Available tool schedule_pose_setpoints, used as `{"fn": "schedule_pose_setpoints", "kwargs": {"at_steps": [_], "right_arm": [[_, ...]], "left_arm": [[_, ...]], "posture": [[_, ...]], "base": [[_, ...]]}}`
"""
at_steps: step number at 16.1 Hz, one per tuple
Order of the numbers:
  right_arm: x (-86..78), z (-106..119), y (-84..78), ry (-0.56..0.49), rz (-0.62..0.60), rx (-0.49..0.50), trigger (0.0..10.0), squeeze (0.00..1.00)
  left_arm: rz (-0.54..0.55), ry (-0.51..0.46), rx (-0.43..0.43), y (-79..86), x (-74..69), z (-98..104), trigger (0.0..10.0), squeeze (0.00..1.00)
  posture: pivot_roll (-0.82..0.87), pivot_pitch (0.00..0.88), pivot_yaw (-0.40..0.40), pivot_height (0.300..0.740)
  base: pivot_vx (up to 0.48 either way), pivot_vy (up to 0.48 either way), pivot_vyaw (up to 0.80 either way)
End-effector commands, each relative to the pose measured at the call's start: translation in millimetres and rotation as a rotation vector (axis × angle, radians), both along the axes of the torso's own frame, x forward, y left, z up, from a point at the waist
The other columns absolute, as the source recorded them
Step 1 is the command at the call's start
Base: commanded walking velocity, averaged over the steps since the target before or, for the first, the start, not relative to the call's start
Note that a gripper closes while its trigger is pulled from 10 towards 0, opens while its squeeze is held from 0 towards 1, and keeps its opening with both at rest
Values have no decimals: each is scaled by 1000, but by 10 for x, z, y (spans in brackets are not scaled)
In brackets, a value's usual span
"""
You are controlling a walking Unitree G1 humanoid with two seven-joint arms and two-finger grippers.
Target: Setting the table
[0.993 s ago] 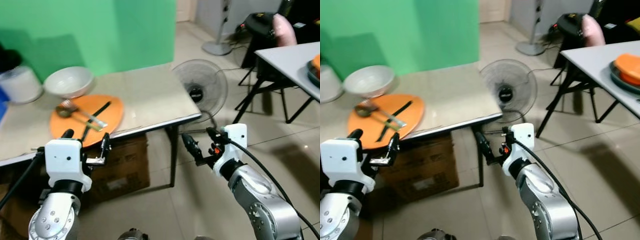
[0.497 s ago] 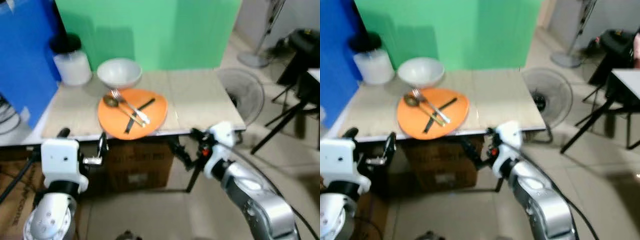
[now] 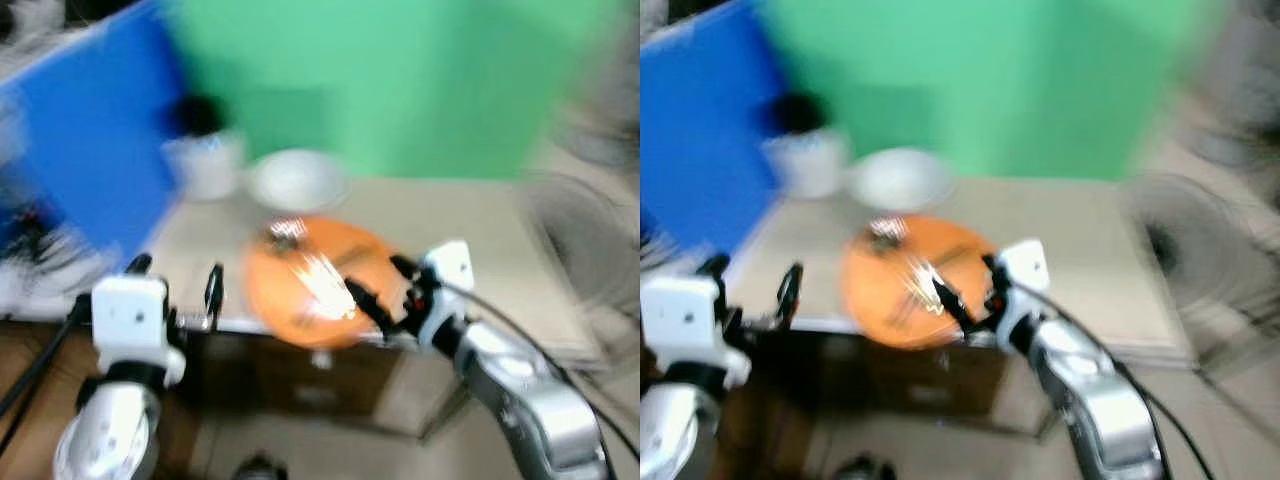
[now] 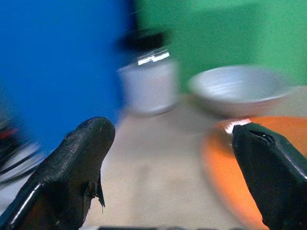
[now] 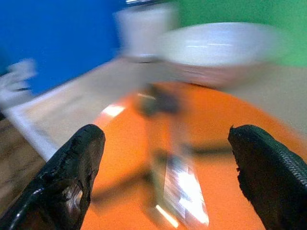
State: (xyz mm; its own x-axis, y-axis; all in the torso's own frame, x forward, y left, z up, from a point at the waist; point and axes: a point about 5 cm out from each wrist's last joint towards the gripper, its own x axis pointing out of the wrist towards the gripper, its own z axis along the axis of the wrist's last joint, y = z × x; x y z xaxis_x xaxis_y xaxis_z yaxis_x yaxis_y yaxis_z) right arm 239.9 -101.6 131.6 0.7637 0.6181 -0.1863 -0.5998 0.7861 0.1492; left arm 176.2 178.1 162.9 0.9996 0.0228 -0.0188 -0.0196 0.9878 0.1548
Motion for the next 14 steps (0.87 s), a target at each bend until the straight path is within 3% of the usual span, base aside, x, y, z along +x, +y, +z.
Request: {"fn": "schedule_pose_setpoints", "kwargs": {"at_steps": [1,4,7,11,14], "right_arm": [[-16,28,-14,-11,21,6,10000,0],[18,80,-85,-17,84,-3,10000,0],[40,150,-38,-30,148,-46,10000,0],[201,109,-18,47,12,-196,10000,0],[324,93,-38,111,-33,-199,10000,0]], "left_arm": [[-5,-7,4,-11,0,23,10000,0],[-47,2,-10,-68,-10,9,10000,0],[-101,31,19,-105,-17,-18,10000,0],[-291,87,26,-198,-14,-36,10000,0],[-462,130,39,-287,-4,-50,10000,0]], "posture": [[14,33,17,740],[17,25,11,740],[18,22,6,740],[10,23,-4,740],[4,27,-3,740]], "base": [[304,0,800],[101,0,267],[0,0,0],[0,0,0],[0,0,0]]}}
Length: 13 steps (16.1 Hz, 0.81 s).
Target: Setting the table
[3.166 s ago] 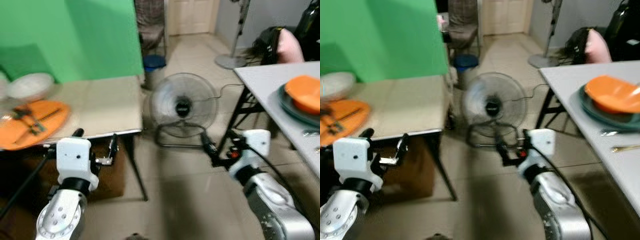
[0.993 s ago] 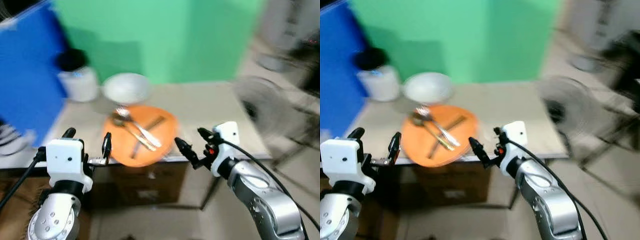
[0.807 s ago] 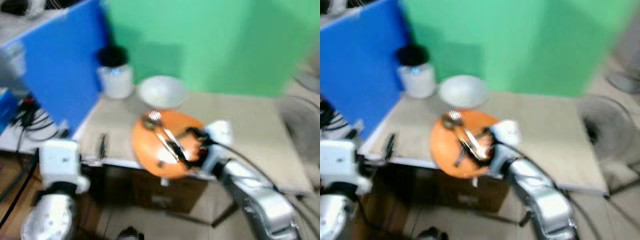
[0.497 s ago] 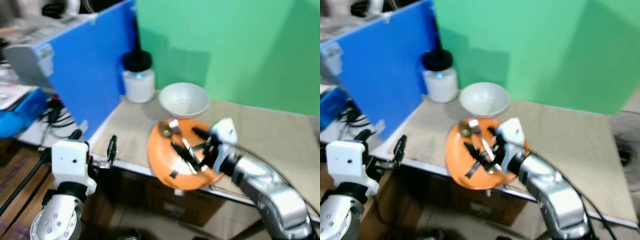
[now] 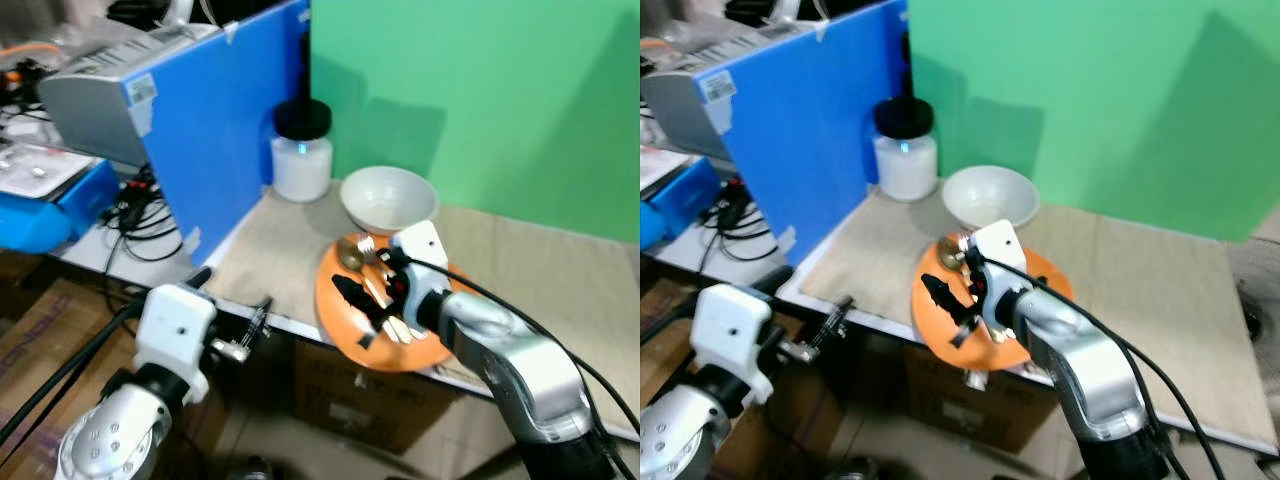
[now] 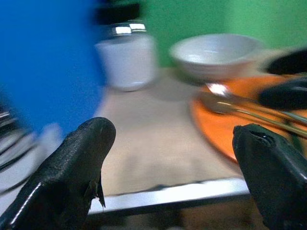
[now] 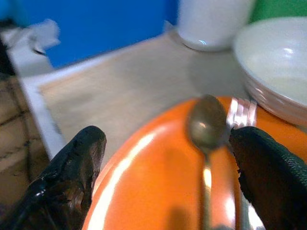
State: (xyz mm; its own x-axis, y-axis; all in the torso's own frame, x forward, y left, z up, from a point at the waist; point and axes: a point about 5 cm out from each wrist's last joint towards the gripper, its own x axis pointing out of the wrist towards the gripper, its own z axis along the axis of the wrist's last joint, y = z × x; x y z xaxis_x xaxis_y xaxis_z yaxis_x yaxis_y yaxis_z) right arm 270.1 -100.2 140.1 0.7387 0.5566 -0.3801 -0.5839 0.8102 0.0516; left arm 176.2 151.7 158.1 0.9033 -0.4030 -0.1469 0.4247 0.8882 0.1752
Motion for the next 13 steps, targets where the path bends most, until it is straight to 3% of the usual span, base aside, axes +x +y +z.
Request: {"fn": "schedule_pose_setpoints", "kwargs": {"at_steps": [1,3,4,5,6,7,12,13], "right_arm": [[81,-23,-66,34,-50,-27,10000,0],[208,-118,-101,104,-124,-59,10000,0],[237,-138,-112,118,-144,-58,8078,0],[289,-168,-136,135,-178,-62,3569,0],[318,-180,-152,143,-194,-68,627,0],[366,-201,-176,152,-206,-87,0,0],[446,-270,-124,171,-150,-143,0,0],[436,-290,-106,180,-132,-152,1176,0]], "left_arm": [[-94,29,-1,-63,1,-7,10000,0],[-225,58,8,-140,39,-16,10000,0],[-248,65,1,-166,44,-16,10000,0],[-283,78,-7,-209,47,-22,10000,0],[-298,85,-11,-230,49,-26,10000,0],[-315,91,-10,-263,55,-38,10000,0],[-334,95,0,-276,88,-47,10000,0],[-336,97,0,-278,91,-47,10000,0]], "posture": [[0,27,-3,740],[-9,28,0,740],[-15,30,3,740],[-16,30,2,740],[-21,29,4,740],[-21,31,4,740],[-27,35,-2,740],[-26,36,-4,740]], "base": [[0,0,0],[0,0,0],[0,0,0],[0,0,0],[0,0,0],[0,0,0],[0,0,0],[0,0,0]]}}
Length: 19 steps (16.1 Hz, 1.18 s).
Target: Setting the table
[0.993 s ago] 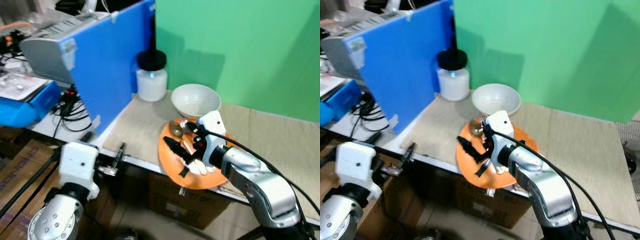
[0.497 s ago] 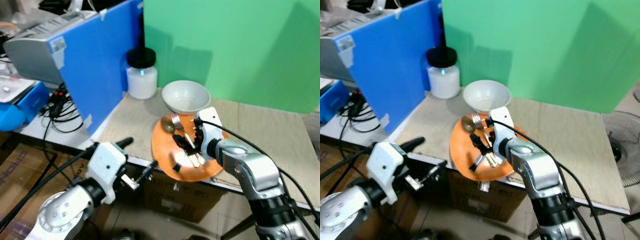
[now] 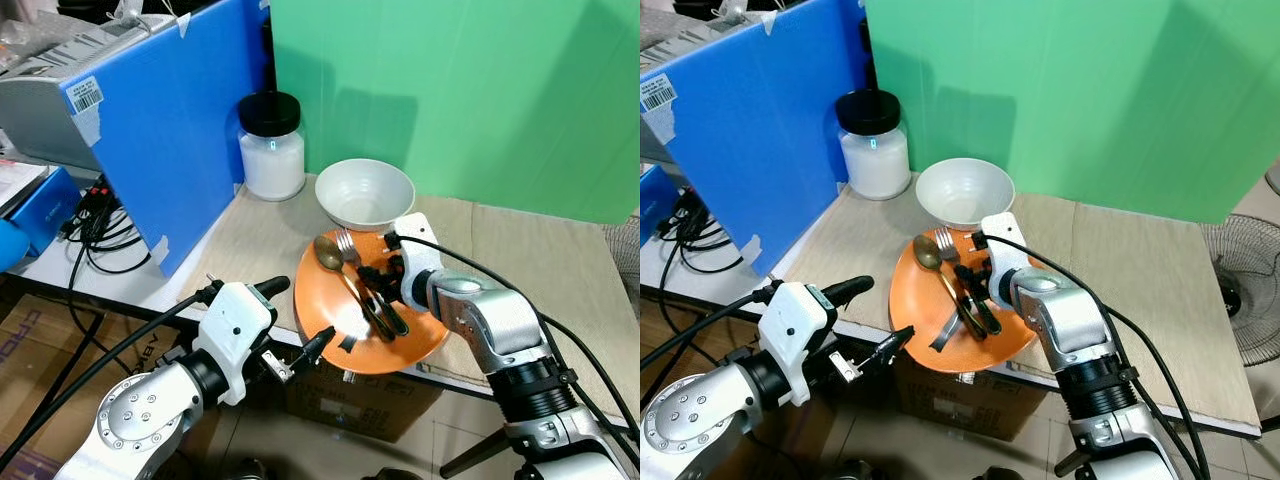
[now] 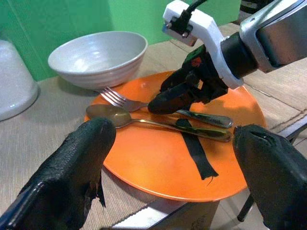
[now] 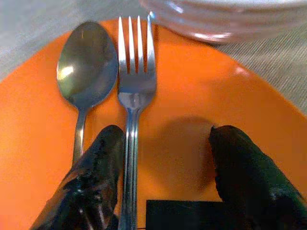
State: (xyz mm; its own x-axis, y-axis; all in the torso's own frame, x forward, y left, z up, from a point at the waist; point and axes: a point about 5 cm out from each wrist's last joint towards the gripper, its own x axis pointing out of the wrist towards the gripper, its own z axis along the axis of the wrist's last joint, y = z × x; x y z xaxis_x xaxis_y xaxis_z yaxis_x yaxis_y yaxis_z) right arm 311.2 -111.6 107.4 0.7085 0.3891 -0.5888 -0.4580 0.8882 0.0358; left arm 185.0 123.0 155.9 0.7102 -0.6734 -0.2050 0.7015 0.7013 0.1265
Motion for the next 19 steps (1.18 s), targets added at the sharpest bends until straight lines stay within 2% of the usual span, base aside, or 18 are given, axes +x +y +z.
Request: {"fn": "schedule_pose_setpoints", "kwargs": {"at_steps": [1,2,5,6,7,8,14,19], "right_arm": [[25,24,22,-1,24,-12,2235,0],[25,18,18,3,28,-17,2824,0],[3,-45,4,38,49,-45,3294,0],[-9,-80,1,59,60,-54,1529,0],[-12,-86,2,64,63,-55,1529,0],[-14,-107,-4,72,71,-65,0,0],[4,-99,6,67,85,-57,0,0],[37,-60,34,7,121,-19,0,0]], "left_arm": [[-8,21,9,-1,7,-25,10000,0],[-8,20,8,-5,9,-26,10000,0],[-8,21,10,-8,14,-35,10000,0],[-10,21,12,-9,20,-34,10000,0],[-10,21,12,-9,20,-34,10000,0],[-11,22,16,-4,24,-39,10000,0],[-19,19,33,1,46,-47,10000,0],[-18,7,42,15,79,-43,10000,0]], "posture": [[-28,38,-4,740],[-29,39,-5,740],[-29,39,-5,740],[-29,39,-6,740],[-29,39,-6,740],[-28,37,-5,740],[-31,34,-1,740],[-32,31,6,740]], "base": [[0,0,0],[0,0,0],[0,0,0],[0,0,0],[0,0,0],[0,0,0],[0,0,0],[0,0,0]]}}
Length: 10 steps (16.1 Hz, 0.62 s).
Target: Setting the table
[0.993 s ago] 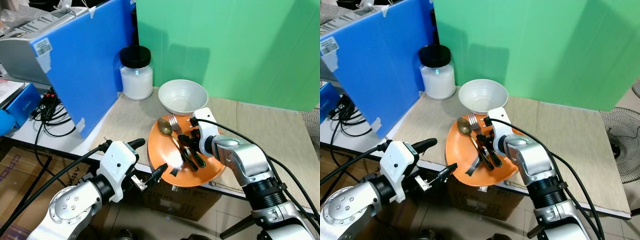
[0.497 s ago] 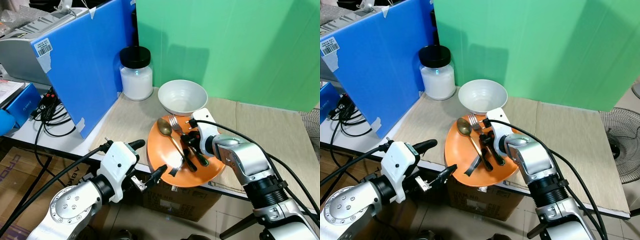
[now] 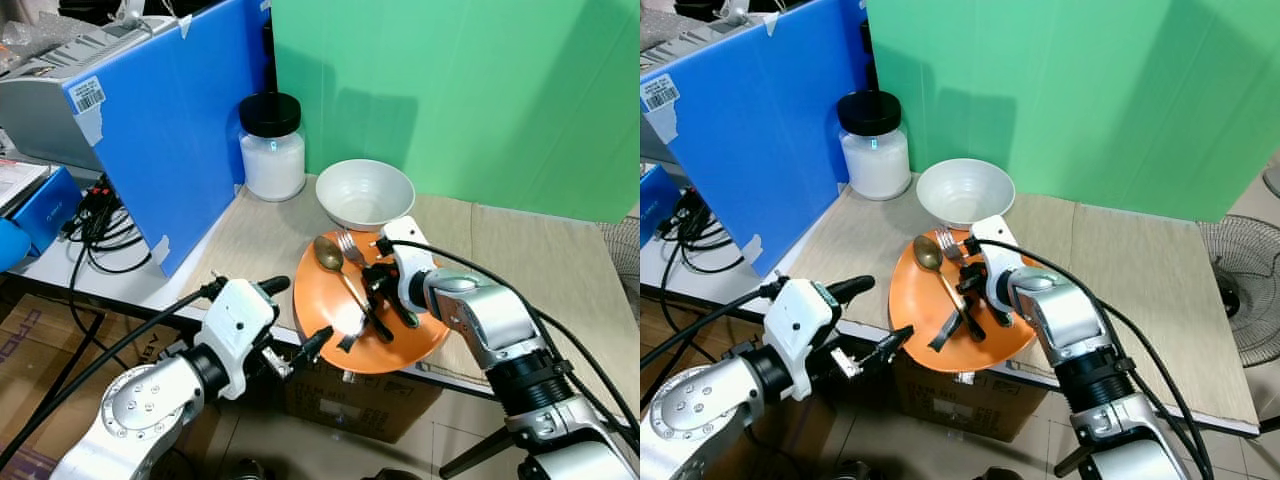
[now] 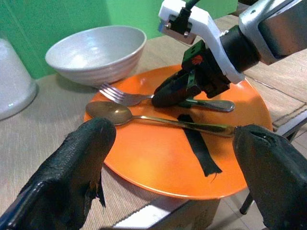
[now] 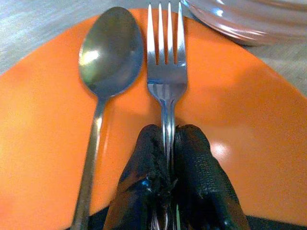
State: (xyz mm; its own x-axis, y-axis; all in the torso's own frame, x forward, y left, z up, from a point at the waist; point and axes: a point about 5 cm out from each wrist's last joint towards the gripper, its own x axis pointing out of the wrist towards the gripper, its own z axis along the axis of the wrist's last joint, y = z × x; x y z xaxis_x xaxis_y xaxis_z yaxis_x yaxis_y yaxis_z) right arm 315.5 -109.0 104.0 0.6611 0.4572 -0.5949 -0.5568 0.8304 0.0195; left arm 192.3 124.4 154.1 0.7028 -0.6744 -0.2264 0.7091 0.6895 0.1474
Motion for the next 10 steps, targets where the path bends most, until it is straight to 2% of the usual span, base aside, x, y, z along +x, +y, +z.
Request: {"fn": "schedule_pose_setpoints", "kwargs": {"at_steps": [1,5,8,9,10], "right_arm": [[-8,-11,19,-1,23,12,0,0],[-24,104,4,-43,105,76,0,0],[-36,307,-255,-77,127,105,0,0],[-91,481,-388,-120,152,181,0,0],[-162,584,-429,-168,191,238,0,0]], "left_arm": [[-7,3,13,4,15,-20,10000,0],[-7,-6,13,15,29,-6,10000,0],[-2,-20,-7,12,36,27,10000,0],[16,-30,-29,9,42,42,10000,0],[27,-31,-40,8,33,42,10000,0]], "posture": [[-31,29,7,740],[-30,18,17,740],[-34,14,19,740],[-36,11,22,740],[-39,9,27,740]], "base": [[0,0,0],[0,0,0],[0,0,0],[0,0,0],[0,0,0]]}}
